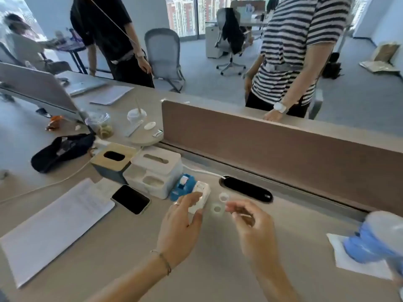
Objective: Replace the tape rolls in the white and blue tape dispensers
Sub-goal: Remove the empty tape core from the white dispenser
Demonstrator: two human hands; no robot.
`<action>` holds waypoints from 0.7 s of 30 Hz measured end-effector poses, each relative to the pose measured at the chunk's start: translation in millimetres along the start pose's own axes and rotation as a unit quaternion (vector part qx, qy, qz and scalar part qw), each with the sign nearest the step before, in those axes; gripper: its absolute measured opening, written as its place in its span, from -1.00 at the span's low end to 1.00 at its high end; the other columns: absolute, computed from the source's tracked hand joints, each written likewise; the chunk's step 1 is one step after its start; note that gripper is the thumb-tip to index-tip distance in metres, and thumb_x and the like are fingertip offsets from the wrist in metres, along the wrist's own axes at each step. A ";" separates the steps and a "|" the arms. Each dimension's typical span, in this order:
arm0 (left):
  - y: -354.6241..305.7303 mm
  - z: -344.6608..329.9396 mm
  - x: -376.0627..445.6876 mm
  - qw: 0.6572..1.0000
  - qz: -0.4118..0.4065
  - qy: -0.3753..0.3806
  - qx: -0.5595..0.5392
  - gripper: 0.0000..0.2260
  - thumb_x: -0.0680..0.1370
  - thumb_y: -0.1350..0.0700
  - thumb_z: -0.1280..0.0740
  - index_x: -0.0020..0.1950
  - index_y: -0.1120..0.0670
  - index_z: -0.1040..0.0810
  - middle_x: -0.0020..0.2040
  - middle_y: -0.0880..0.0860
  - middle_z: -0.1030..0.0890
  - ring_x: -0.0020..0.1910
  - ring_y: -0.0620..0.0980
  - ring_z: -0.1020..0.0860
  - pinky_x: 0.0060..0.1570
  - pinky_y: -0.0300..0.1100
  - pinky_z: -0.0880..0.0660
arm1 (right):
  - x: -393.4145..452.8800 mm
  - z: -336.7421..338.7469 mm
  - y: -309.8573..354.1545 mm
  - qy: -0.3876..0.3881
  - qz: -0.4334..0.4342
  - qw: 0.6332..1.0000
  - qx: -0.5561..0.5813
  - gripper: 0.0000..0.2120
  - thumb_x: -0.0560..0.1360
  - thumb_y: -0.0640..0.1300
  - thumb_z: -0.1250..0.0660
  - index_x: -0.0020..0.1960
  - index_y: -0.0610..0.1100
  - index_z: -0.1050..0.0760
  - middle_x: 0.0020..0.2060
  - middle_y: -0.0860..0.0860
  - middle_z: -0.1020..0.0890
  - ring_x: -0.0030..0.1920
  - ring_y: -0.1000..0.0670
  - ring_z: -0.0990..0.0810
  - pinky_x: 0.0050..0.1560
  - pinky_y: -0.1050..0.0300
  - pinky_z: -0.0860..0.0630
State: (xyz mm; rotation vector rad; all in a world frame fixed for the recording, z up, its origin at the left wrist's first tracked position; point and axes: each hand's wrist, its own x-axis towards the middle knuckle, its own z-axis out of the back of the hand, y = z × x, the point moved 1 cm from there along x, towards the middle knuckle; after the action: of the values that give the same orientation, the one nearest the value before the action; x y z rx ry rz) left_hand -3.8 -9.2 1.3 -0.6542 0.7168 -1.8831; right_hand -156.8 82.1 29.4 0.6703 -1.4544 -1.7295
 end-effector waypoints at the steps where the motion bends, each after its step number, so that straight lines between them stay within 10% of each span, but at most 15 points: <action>1: 13.4 -8.1 -1.5 1.000 0.015 -0.005 -0.014 -0.68 0.56 0.06 -0.31 0.30 -0.20 -0.47 0.17 -0.24 -0.53 0.18 -0.19 -0.50 0.16 -0.21 -0.44 | -0.3 -6.9 -13.5 0.000 -0.005 1.000 0.009 -0.63 0.50 -0.43 -0.32 -0.09 0.02 -0.68 -0.15 0.19 -0.75 -0.07 0.14 -0.70 -0.04 0.34 -0.54; 10: 109.2 -76.9 28.7 0.984 0.163 -0.057 -0.052 -0.41 0.39 -0.22 -0.43 0.38 -0.25 -0.32 0.22 -0.14 -0.50 0.11 -0.08 -0.55 0.15 -0.03 -0.54 | 24.6 -60.1 -110.0 0.016 -0.009 1.000 0.024 -0.65 0.53 -0.38 -0.30 -0.10 0.05 -0.67 -0.14 0.16 -0.74 -0.06 0.13 -0.69 -0.03 0.31 -0.54; 21: 125.6 -98.5 72.8 0.977 0.043 -0.107 0.180 -0.55 0.39 -0.31 -0.34 0.09 -0.02 -0.51 -0.01 0.01 -0.68 -0.01 0.08 -0.63 -0.11 -0.09 -0.52 | 11.6 -64.3 -159.6 -0.017 0.090 0.996 -0.022 -0.65 0.50 -0.43 -0.29 -0.02 -0.03 -0.69 -0.08 0.09 -0.76 0.00 0.17 -0.70 0.03 0.30 -0.57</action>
State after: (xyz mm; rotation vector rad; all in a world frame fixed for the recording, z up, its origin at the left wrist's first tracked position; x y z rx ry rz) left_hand -25.3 -100.4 -147.0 -0.5705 0.2517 -1.7686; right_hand -147.3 45.1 -138.8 0.4731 -1.4500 -1.6352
